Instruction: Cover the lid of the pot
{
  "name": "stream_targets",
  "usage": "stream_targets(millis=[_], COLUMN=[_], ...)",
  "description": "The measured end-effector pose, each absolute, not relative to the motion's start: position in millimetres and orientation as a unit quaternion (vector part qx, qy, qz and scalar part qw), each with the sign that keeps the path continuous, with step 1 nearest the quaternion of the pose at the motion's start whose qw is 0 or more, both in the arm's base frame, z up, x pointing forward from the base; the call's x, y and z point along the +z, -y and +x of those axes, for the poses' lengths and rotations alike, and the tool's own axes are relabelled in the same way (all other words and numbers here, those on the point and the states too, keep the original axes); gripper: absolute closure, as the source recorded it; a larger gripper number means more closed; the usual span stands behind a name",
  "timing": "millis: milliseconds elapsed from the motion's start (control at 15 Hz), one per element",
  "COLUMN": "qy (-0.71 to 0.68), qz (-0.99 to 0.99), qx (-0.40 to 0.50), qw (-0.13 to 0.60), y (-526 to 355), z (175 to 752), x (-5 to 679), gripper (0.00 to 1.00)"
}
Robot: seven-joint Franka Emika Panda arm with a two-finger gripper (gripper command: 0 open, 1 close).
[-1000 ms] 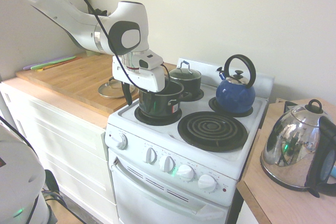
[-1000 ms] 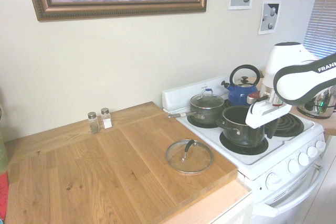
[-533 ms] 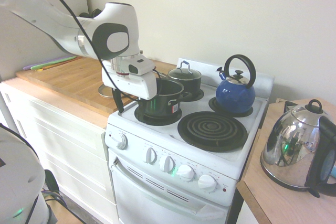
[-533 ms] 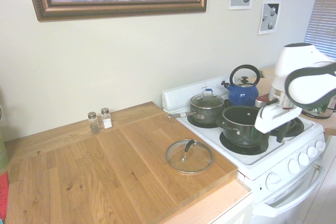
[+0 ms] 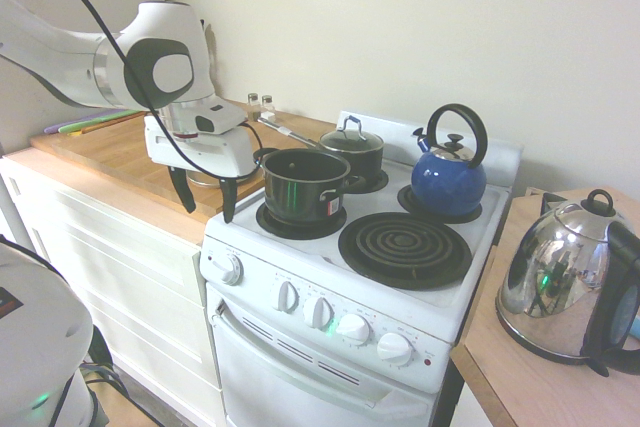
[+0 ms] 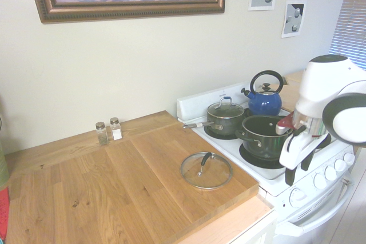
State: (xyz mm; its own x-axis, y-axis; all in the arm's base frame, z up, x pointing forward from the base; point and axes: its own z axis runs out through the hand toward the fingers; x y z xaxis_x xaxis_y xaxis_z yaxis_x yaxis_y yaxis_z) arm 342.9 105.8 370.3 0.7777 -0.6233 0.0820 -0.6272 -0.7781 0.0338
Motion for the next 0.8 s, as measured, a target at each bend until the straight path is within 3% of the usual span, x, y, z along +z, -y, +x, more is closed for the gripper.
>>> stream_targets(millis=[800], qy=[0.308], qz=[0.951], qx=[0.029], qw=[0.002], y=[-219], z=[407], x=[380], gripper=[0.0])
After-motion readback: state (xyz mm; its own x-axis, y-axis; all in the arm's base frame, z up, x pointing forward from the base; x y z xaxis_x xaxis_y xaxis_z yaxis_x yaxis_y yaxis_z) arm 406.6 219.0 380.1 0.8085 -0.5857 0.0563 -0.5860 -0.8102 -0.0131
